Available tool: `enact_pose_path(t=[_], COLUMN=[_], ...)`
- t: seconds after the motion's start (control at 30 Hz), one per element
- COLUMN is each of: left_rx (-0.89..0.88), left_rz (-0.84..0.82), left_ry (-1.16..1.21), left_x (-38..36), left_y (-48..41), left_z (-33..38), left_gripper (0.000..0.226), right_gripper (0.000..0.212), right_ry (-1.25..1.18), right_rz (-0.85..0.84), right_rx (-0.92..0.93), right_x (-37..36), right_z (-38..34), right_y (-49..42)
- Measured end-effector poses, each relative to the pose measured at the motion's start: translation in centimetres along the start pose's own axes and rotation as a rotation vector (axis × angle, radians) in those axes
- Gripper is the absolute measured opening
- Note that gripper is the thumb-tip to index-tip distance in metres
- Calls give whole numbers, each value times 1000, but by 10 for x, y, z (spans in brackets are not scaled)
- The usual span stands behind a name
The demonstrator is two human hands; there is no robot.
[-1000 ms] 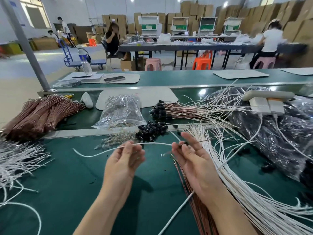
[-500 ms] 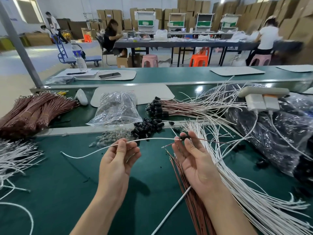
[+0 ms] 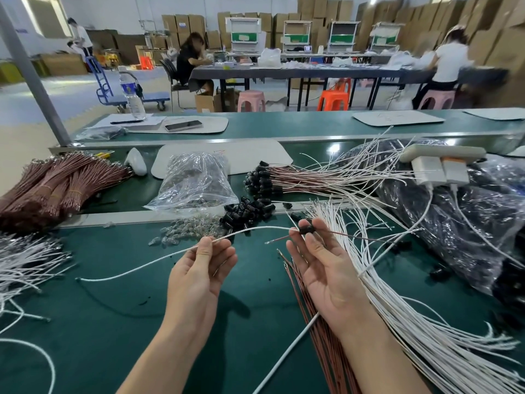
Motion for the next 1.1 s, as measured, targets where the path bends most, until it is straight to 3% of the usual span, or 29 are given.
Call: enact_pose_path(t=[0.37, 0.6, 0.77, 0.97, 1.1], left_rx=[107, 36, 73, 85, 124], left_rz=[30, -4, -13, -75, -176], left_ry=[80, 2, 98, 30, -58], left_x=[4, 1, 0, 0, -4], left_y=[-7, -4, -3, 0, 3], left_z=[-4, -3, -2, -3, -7], left_gripper=[22, 23, 17, 19, 21], right_gripper=[29, 29, 22, 25, 33], right_ry=[67, 143, 129, 146, 281], right_rz=[13, 40, 38, 50, 40], right_rx=[24, 59, 32, 42, 69], right_x=[1, 2, 3, 4, 2], right_z=[0, 1, 4, 5, 11], right_y=[1, 0, 0, 0, 1])
Point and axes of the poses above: each hand's wrist, its own y-axis away from the middle knuckle, its own x-axis out of the back of the hand, z = x × y, the point moved 2 cm from there along -y, towards the middle knuckle, and after that the axes turned 12 degrees about -y, right-handed, at the moved point
